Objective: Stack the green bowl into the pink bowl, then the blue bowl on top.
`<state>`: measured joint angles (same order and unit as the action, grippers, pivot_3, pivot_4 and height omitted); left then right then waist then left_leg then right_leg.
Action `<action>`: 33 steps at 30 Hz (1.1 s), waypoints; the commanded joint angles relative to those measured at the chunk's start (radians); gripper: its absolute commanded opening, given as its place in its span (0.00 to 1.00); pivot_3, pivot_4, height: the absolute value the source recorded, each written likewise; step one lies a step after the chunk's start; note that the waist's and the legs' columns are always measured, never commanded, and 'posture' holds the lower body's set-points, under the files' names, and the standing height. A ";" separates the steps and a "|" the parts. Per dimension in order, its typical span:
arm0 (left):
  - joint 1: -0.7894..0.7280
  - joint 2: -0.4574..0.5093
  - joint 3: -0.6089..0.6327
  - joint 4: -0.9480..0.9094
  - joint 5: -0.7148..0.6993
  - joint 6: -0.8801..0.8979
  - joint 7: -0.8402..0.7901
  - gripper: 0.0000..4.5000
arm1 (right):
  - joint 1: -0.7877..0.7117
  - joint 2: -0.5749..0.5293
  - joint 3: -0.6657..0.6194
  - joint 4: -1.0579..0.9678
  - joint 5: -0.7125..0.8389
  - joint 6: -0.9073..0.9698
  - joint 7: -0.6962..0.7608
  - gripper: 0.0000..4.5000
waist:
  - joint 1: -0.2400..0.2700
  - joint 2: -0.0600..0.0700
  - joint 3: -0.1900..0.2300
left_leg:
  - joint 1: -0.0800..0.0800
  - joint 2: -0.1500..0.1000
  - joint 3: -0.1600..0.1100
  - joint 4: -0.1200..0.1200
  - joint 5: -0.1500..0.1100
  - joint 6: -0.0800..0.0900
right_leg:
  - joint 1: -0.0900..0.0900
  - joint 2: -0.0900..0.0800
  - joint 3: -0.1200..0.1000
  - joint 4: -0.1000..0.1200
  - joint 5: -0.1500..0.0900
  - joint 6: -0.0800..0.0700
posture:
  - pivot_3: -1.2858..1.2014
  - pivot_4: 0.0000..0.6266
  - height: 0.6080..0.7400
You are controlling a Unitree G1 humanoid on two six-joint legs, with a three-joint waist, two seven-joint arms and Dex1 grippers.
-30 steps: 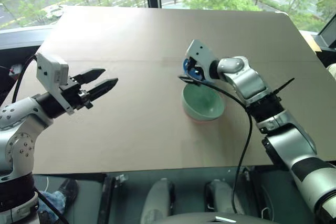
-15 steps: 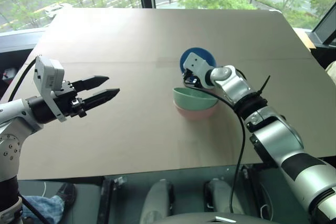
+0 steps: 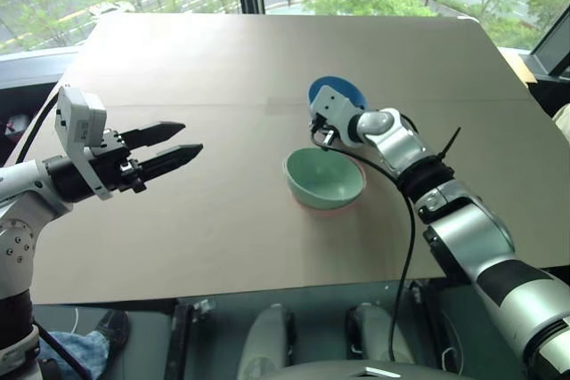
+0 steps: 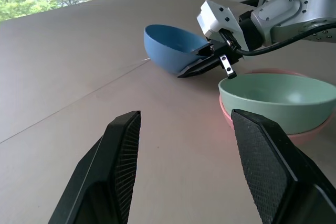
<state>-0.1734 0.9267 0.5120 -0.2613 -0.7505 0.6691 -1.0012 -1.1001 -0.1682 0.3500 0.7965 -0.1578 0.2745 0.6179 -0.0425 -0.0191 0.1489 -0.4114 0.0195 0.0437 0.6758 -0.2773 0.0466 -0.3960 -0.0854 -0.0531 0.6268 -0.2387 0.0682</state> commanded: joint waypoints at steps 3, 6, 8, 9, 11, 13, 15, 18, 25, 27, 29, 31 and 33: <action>-0.040 -0.003 -0.015 0.005 -0.005 -0.041 -0.007 0.64 | 0.037 -0.117 -0.070 -0.330 0.029 0.040 0.081 0.02 | 0.003 0.000 0.000 | 0.000 0.000 0.000 -0.001 0.000 0.000 | 0.000 0.000 0.000 0.000 0.000 0.000 | 0.52 0.24 1.00; -0.050 -0.005 -0.028 0.021 0.000 -0.054 -0.014 0.64 | 0.079 -0.203 -0.091 -0.575 0.079 0.114 0.181 0.02 | 0.006 0.001 0.000 | -0.001 0.000 -0.001 -0.001 0.000 0.000 | 0.000 -0.001 -0.001 -0.001 0.000 0.000 | 0.52 0.24 1.00; -0.059 -0.005 -0.043 0.035 0.007 -0.068 -0.024 0.64 | 0.134 -0.284 -0.077 -0.781 0.112 0.189 0.274 0.02 | 0.005 0.000 0.000 | -0.001 0.000 0.000 -0.001 0.000 0.000 | 0.000 -0.001 -0.001 -0.001 0.000 0.000 | 0.52 0.24 1.00; -0.068 -0.006 -0.053 0.044 0.010 -0.073 -0.027 0.64 | 0.166 -0.326 -0.067 -0.884 0.132 0.224 0.320 0.02 | 0.005 0.000 0.000 | -0.001 0.000 0.000 -0.001 0.000 0.000 | 0.000 -0.001 -0.001 -0.001 0.000 0.000 | 0.52 0.24 1.00; -0.088 -0.009 -0.073 0.061 0.015 -0.082 -0.034 0.64 | 0.227 -0.397 -0.067 -1.071 0.206 0.307 0.404 0.02 | 0.010 0.000 0.000 | -0.001 0.001 0.000 -0.001 0.000 0.000 | 0.000 -0.001 -0.001 -0.001 0.000 0.000 | 0.52 0.24 1.00; -0.100 -0.009 -0.086 0.074 0.020 -0.090 -0.042 0.64 | 0.260 -0.435 -0.082 -1.176 0.271 0.381 0.442 0.02 | 0.012 0.000 0.000 | -0.001 0.001 0.000 -0.001 0.000 0.000 | 0.000 -0.001 -0.001 -0.001 0.000 0.000 | 0.52 0.24 1.00; -0.122 -0.013 -0.111 0.101 0.031 -0.105 -0.055 0.64 | 0.304 -0.491 -0.119 -1.291 0.380 0.454 0.513 0.02 | 0.012 0.000 0.000 | -0.001 0.001 0.001 0.000 0.000 0.001 | 0.000 -0.001 0.000 0.000 0.000 0.000 | 0.52 0.24 1.00; -0.155 -0.015 -0.149 0.135 0.045 -0.125 -0.078 0.64 | 0.345 -0.558 -0.153 -1.390 0.486 0.516 0.563 0.02 | 0.024 -0.001 0.000 | 0.000 0.002 0.001 0.002 0.000 0.001 | 0.000 -0.001 0.000 0.000 0.000 0.000 | 0.52 0.24 1.00; -0.237 -0.019 -0.210 0.205 0.076 -0.154 -0.120 0.64 | 0.350 -0.587 -0.136 -1.447 0.574 0.575 0.529 0.23 | 0.033 -0.002 -0.001 | -0.001 0.002 0.000 0.005 -0.001 0.002 | 0.000 -0.001 0.000 0.000 0.000 0.000 | 0.52 0.24 1.00; -0.247 -0.019 -0.220 0.216 0.081 -0.160 -0.128 0.64 | 0.342 -0.571 -0.136 -1.443 0.566 0.588 0.479 0.43 | 0.032 -0.002 -0.001 | -0.001 0.002 0.001 0.005 -0.001 0.003 | 0.000 -0.001 0.001 0.001 0.000 0.000 | 0.52 0.24 1.00; -0.252 -0.020 -0.224 0.221 0.084 -0.161 -0.132 0.64 | 0.339 -0.571 -0.133 -1.438 0.557 0.599 0.446 0.57 | 0.032 -0.002 -0.001 | -0.001 0.002 0.001 0.005 -0.001 0.003 | 0.000 -0.001 0.001 0.001 0.000 0.000 | 0.52 0.24 1.00; -0.253 -0.025 -0.229 0.220 0.087 -0.164 -0.132 0.64 | 0.351 -0.592 -0.133 -1.439 0.555 0.599 0.438 0.57 | 0.034 -0.002 -0.001 | -0.002 0.002 0.001 0.005 -0.001 0.003 | 0.000 -0.001 0.000 0.001 0.000 0.000 | 0.52 0.24 1.00; -0.243 -0.033 -0.231 0.208 0.088 -0.163 -0.124 0.64 | 0.377 -0.600 -0.169 -1.434 0.560 0.602 0.407 0.57 | 0.034 -0.002 -0.001 | -0.002 0.002 0.000 0.005 -0.002 0.003 | 0.000 -0.001 0.000 0.001 0.000 0.000 | 0.52 0.24 1.00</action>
<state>-0.4098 0.8937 0.2662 -0.0297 -0.6616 0.5200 -1.1270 -0.7319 -0.7547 0.2287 -0.6195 0.3997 0.8737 1.0523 -0.0082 -0.0214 0.1476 -0.4134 0.0214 0.0438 0.6808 -0.2789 0.0498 -0.3957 -0.0867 -0.0531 0.6278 -0.2386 0.0682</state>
